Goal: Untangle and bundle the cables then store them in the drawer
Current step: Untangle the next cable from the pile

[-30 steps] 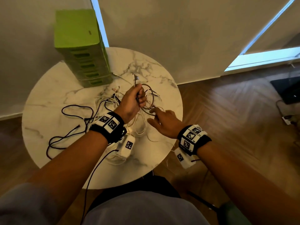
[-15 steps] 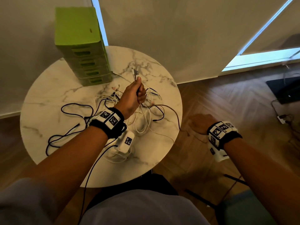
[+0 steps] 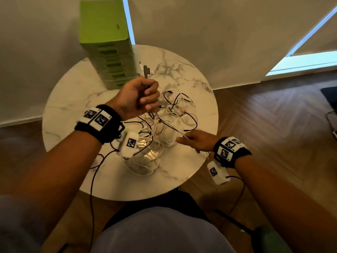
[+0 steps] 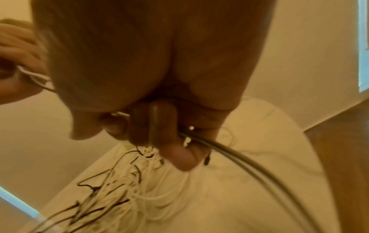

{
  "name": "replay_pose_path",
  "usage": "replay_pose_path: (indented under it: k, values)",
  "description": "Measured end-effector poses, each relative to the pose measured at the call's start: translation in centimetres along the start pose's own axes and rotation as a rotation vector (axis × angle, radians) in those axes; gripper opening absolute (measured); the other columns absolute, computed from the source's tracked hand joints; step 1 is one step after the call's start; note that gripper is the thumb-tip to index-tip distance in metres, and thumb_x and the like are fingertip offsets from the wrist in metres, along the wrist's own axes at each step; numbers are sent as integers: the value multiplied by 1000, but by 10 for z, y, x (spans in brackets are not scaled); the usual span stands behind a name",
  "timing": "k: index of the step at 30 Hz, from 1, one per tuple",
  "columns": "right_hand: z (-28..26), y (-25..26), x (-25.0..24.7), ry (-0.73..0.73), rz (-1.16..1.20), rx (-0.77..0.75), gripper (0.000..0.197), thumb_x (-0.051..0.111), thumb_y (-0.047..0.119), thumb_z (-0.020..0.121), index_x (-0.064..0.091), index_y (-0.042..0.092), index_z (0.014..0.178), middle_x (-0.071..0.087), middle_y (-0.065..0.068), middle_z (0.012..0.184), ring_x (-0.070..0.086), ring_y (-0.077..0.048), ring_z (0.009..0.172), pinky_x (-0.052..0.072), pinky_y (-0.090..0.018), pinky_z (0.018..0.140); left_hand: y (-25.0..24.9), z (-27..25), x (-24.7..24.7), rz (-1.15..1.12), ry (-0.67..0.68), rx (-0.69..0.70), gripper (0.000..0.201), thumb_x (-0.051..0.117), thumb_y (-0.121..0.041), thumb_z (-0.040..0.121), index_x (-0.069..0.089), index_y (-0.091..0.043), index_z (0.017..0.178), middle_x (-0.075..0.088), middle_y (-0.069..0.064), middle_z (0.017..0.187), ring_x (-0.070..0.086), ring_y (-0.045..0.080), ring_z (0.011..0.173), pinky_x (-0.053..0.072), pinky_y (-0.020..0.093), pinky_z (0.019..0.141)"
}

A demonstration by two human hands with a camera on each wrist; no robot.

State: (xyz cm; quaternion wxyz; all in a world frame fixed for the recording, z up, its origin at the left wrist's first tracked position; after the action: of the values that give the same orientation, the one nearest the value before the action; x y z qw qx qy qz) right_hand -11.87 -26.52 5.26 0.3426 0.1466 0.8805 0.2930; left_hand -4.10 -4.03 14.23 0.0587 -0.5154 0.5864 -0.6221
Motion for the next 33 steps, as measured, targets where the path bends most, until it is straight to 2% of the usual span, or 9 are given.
replay_pose_path:
  k: [6,10,12,15,18,24,27,30,33]
  values:
    - [-4,-10,-24,-410,131,-135,39,35,44,104,56,12,95,58,1,85,52,-12,78,38,-32,80,-21,-18,-33,-213,-229,298,19,40,-29,86,40,-21,68,17,-2,70,15,16,63,38,31,63]
    - [17,3,18,-269,-80,-67,52,26,52,104,60,13,116,65,-1,109,57,-23,98,41,-34,90,-7,-13,-44,-355,-351,418,20,40,-30,93,40,-22,74,30,-5,70,25,12,62,26,29,58]
    - [29,11,49,-138,-144,-20,54,24,54,104,60,18,124,64,-7,128,58,-28,116,43,-39,100,7,-8,-51,-359,-461,370,26,35,-29,98,38,-23,74,31,-6,65,25,11,56,23,27,55]
    - [41,22,78,54,-361,37,51,24,50,106,62,16,111,63,-14,124,59,-35,113,47,-42,95,34,-2,-61,-211,-540,184,31,27,-28,102,37,-23,73,30,-8,57,23,7,47,18,25,48]
    - [48,36,59,168,-547,82,44,36,39,104,58,12,131,55,-14,136,54,-33,123,46,-39,100,51,-2,-71,-102,-539,58,30,27,-25,101,35,-22,73,28,-10,53,21,6,43,10,25,48]
    - [82,76,-38,-286,-286,-228,26,54,16,94,68,7,113,65,-13,113,60,-27,104,44,-28,89,53,2,-96,-66,-594,-8,29,30,-24,100,36,-22,72,27,-10,53,18,5,43,11,23,45]
    - [121,75,-79,-496,-292,-242,40,54,16,94,56,6,133,52,-17,132,52,-33,120,38,-30,99,50,10,-106,1,-614,-32,28,30,-21,99,37,-22,72,26,-10,53,17,6,43,14,22,42]
    - [162,60,-97,-333,-494,-59,51,48,21,99,41,7,148,37,-17,154,38,-36,138,34,-45,111,45,20,-113,56,-644,-45,29,30,-20,100,37,-22,72,25,-9,55,16,7,46,12,24,46]
    - [182,48,-90,-213,-503,-13,33,43,23,99,65,4,117,60,-22,126,57,-40,117,47,-46,96,40,29,-117,91,-666,-68,31,31,-21,101,37,-21,71,23,-8,56,14,8,48,8,29,52]
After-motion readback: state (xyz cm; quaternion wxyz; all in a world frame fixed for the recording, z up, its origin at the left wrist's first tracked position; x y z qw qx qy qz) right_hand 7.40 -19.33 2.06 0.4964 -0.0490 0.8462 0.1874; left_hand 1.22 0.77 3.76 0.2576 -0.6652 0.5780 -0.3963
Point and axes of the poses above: each hand's wrist, its own z-axis towards the middle knuckle, its own x-axis out of the palm, y = z × x, the point moved 2 cm from there along z, towards the middle knuckle
